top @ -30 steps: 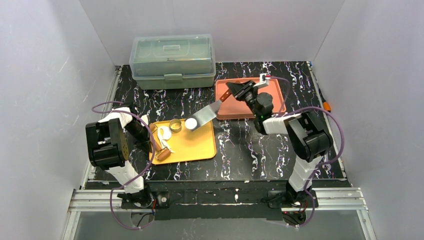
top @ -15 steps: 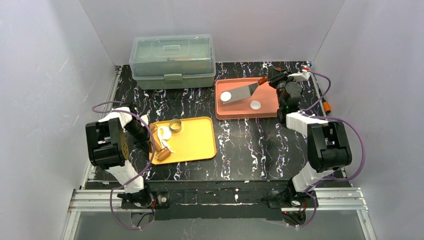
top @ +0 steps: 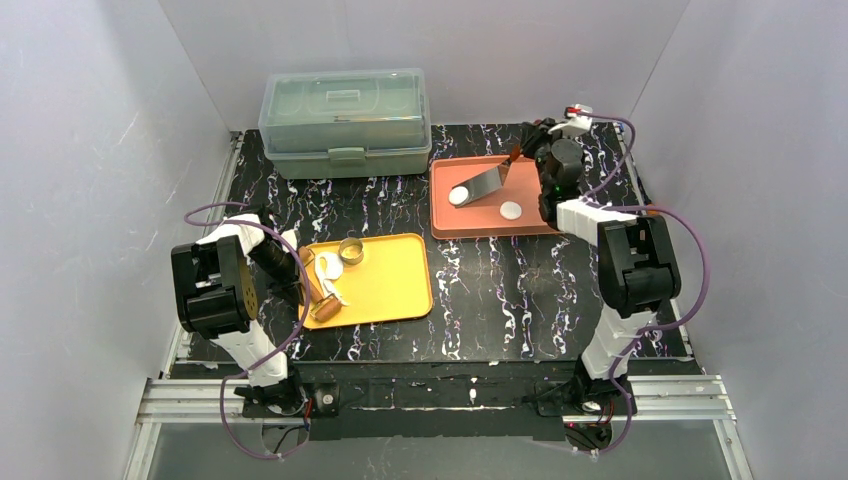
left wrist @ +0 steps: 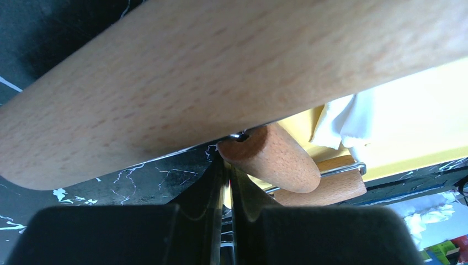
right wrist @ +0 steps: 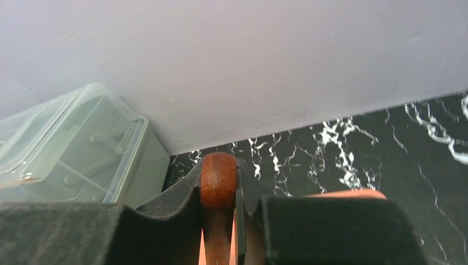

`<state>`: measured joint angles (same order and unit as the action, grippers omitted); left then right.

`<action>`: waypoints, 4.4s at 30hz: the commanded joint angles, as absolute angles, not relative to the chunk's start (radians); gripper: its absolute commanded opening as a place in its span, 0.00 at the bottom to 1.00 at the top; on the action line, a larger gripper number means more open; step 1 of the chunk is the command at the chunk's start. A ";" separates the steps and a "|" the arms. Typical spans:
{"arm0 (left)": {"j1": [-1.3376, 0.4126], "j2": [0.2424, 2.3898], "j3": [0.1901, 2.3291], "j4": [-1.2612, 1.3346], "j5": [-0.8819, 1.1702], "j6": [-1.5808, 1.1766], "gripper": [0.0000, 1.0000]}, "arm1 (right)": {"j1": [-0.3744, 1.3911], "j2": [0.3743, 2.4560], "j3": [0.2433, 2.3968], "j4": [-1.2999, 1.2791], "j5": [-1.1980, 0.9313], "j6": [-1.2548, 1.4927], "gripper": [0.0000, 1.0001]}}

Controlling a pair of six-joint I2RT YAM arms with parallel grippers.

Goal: Roll out the dumpling wrappers from the dough

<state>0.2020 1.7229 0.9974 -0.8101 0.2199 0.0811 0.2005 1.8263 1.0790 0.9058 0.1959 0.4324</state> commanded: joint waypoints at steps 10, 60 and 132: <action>0.207 1.737 0.988 -0.652 0.204 0.107 0.00 | 0.355 1.840 1.176 0.895 0.348 -0.355 0.01; 0.208 1.728 0.985 -0.653 0.235 0.118 0.00 | 0.328 1.692 1.075 0.931 0.405 -0.077 0.01; 0.208 1.722 0.991 -0.661 0.264 0.117 0.00 | 0.594 1.913 1.402 0.859 0.616 -0.290 0.01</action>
